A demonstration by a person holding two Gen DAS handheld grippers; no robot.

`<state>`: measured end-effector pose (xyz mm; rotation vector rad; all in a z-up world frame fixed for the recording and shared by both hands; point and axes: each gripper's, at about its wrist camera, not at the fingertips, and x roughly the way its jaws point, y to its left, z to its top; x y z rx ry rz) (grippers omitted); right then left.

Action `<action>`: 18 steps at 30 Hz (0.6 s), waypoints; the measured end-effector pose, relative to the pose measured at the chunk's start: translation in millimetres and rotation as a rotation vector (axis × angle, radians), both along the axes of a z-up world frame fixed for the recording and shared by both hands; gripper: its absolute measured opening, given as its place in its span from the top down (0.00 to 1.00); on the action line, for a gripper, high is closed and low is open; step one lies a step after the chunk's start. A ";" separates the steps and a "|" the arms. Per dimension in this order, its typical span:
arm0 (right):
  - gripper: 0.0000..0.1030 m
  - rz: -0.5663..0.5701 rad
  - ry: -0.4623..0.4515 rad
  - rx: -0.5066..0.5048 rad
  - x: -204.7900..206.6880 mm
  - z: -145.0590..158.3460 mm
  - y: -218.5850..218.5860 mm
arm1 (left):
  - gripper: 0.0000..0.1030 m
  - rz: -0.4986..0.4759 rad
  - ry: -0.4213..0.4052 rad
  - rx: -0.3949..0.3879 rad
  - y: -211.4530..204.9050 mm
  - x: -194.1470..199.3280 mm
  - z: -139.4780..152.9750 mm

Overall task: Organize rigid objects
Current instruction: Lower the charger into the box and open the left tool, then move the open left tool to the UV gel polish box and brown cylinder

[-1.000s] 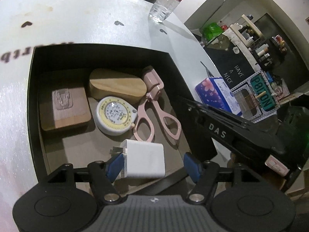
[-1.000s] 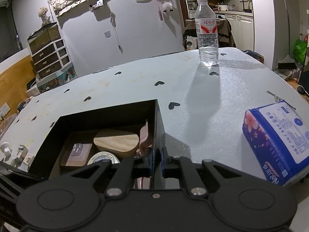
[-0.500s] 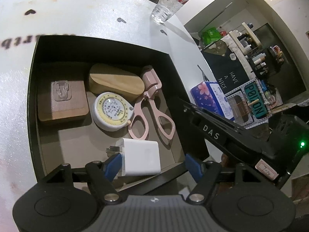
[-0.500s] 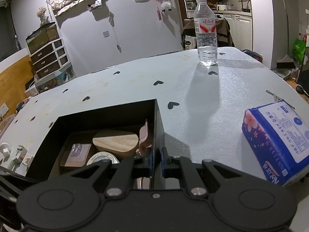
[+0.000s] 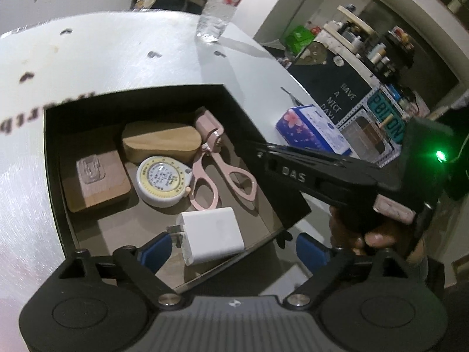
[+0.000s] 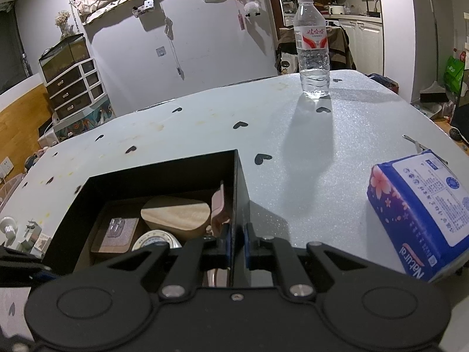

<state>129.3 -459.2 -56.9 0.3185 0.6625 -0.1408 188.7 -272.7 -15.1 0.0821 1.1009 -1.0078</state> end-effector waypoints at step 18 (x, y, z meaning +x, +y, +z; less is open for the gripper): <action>0.91 0.000 0.000 0.000 0.0 0.0 -0.1 | 0.00 -0.011 -0.360 0.002 36.9 -32.2 33.9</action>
